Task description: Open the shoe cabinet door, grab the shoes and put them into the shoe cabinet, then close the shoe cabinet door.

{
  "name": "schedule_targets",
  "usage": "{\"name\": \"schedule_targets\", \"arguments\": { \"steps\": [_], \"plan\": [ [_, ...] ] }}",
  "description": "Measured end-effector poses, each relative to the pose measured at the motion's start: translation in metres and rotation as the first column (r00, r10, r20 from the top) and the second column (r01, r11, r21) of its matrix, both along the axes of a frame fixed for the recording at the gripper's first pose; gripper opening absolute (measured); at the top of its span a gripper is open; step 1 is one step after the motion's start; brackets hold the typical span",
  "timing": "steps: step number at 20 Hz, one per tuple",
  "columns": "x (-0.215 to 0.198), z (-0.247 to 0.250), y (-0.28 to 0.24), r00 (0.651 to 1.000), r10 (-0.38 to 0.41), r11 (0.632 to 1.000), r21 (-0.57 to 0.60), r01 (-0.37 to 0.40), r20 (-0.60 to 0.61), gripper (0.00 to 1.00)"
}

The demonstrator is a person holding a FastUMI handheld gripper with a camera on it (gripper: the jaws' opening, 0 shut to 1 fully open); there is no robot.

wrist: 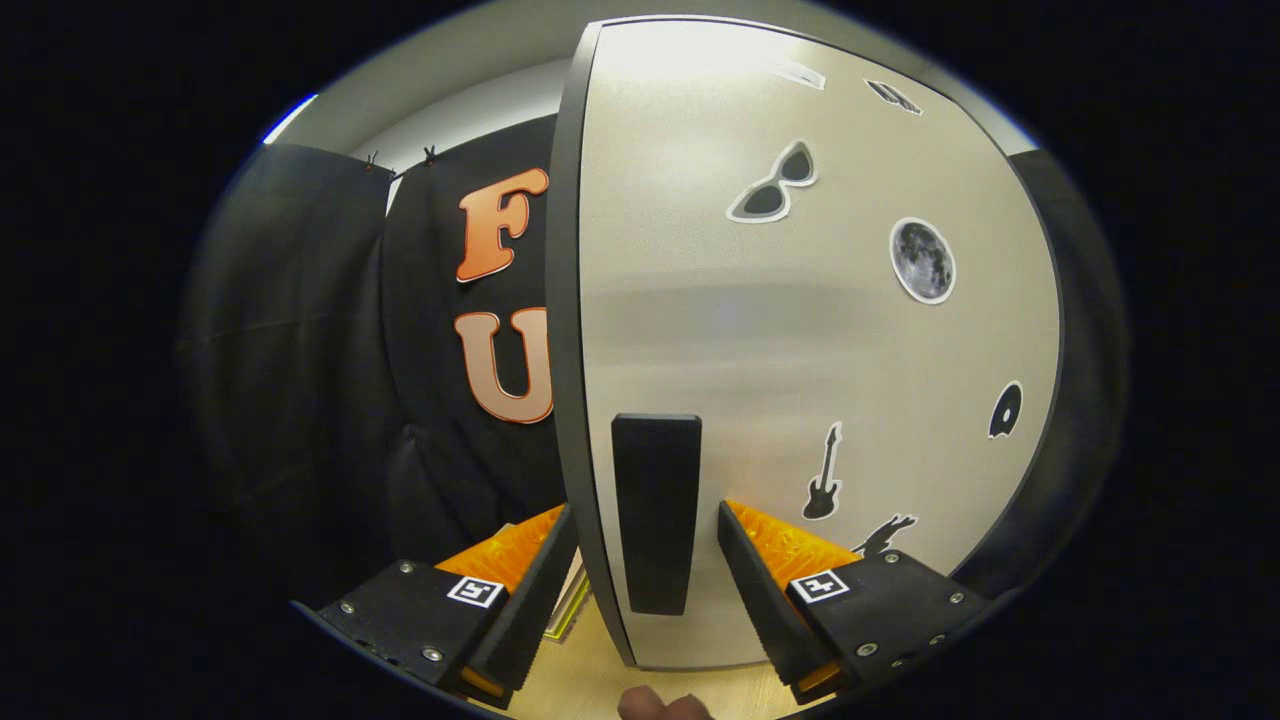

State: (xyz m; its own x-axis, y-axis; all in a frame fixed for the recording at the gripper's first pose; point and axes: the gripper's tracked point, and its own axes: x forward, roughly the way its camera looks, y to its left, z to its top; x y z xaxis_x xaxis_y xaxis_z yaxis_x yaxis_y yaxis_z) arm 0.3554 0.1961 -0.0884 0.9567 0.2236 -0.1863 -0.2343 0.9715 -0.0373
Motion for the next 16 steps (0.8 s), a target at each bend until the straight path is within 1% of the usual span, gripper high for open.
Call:
{"name": "schedule_targets", "arguments": {
  "steps": [4, 6, 11, 16],
  "plan": [
    [-0.001, -0.005, 0.000, 1.000, -0.003, 1.000, -0.019, 0.003, -0.030, 0.89],
    [-0.010, -0.001, 0.002, 1.000, 0.000, 1.000, 0.019, 0.000, -0.022, 0.89],
    [-0.060, 0.014, -0.003, 1.000, 0.018, 0.999, 0.031, -0.019, 0.005, 0.89],
    [-0.125, 0.031, -0.015, 0.999, 0.022, 0.999, 0.027, -0.022, 0.023, 0.89]
  ]
}}
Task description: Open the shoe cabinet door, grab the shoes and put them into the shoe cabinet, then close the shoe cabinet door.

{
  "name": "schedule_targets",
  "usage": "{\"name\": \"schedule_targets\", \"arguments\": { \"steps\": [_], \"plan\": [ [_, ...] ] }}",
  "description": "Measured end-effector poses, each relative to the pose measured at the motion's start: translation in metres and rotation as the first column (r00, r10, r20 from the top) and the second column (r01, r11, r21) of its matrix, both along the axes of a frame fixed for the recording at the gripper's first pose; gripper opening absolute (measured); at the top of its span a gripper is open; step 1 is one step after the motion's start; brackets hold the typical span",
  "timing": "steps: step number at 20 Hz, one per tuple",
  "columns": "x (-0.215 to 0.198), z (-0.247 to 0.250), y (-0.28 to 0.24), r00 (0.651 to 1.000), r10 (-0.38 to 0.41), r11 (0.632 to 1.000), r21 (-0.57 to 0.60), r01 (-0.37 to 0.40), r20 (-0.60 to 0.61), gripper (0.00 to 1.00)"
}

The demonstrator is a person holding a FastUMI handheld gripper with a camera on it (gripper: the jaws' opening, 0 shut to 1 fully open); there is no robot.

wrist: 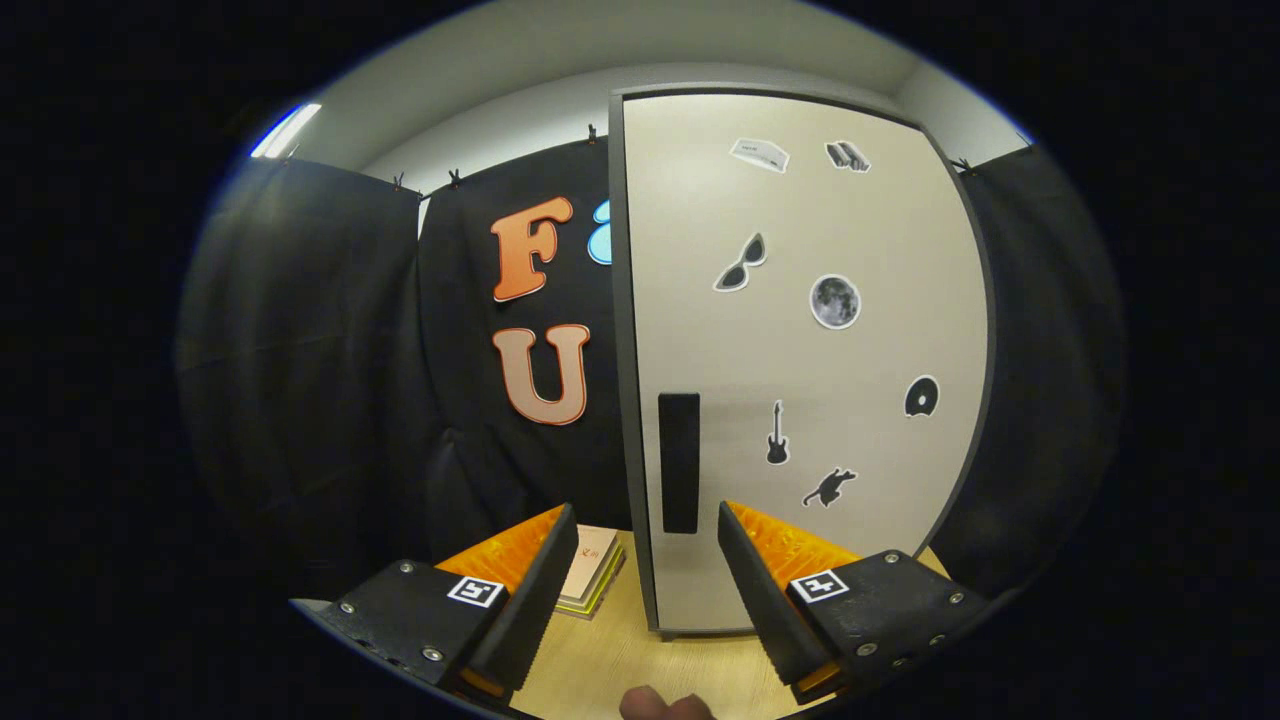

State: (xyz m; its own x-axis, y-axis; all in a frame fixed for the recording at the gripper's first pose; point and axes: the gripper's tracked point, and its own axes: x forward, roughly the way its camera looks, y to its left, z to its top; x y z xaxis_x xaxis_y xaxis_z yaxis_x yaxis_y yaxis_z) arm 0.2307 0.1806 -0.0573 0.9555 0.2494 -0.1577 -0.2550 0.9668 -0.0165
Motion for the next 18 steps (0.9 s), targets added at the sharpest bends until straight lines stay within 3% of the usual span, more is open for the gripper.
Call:
{"name": "schedule_targets", "arguments": {
  "steps": [7, 10, 18],
  "plan": [
    [-0.089, 0.029, -0.056, 0.998, -0.059, 0.998, -0.022, 0.060, 0.034, 0.89],
    [-0.123, 0.047, -0.087, 0.995, -0.086, 0.996, 0.023, 0.084, 0.052, 0.89],
    [-0.189, 0.068, -0.180, 0.985, -0.155, 0.987, 0.062, 0.150, 0.077, 0.89]
  ]
}}
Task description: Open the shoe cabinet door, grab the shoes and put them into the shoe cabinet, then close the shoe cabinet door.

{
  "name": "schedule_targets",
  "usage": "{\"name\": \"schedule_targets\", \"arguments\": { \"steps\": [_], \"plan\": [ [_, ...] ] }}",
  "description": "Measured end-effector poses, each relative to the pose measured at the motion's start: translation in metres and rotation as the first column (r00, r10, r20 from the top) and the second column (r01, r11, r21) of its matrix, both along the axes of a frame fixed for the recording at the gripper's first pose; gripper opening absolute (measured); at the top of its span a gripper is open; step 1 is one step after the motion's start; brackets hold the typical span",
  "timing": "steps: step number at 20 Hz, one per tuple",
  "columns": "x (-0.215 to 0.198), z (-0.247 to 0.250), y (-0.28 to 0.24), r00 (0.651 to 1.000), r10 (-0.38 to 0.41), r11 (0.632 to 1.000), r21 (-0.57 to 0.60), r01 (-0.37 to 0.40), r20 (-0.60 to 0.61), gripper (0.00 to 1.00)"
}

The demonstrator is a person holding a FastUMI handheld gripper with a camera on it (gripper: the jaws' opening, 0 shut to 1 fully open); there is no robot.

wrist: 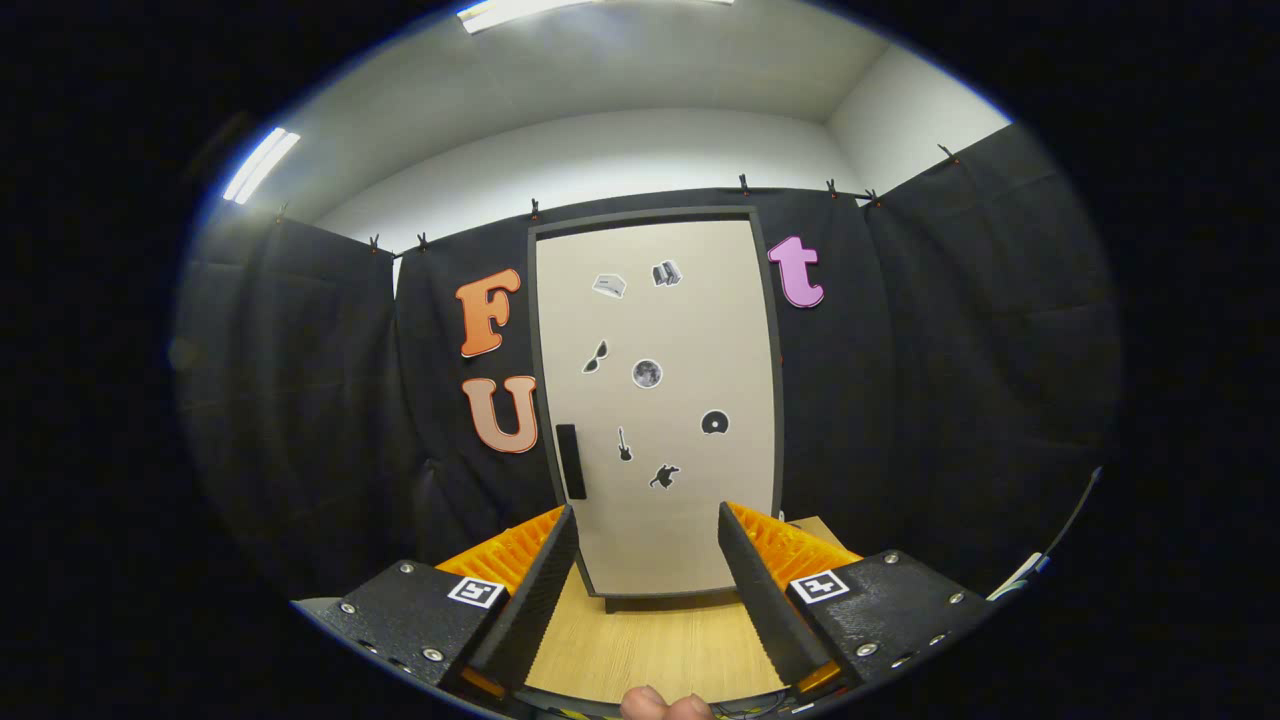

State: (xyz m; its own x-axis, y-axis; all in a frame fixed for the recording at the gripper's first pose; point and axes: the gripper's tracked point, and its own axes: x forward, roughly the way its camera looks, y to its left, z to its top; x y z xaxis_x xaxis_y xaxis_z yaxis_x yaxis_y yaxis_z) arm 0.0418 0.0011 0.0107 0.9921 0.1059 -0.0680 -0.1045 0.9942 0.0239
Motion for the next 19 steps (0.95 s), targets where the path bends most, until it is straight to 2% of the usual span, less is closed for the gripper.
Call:
{"name": "schedule_targets", "arguments": {
  "steps": [8, 19],
  "plan": [
    [-0.026, 0.010, -0.035, 0.999, -0.028, 1.000, 0.008, 0.028, 0.017, 0.89],
    [-0.025, 0.003, -0.024, 0.999, -0.036, 0.999, 0.028, 0.036, 0.000, 0.90]
  ]
}}
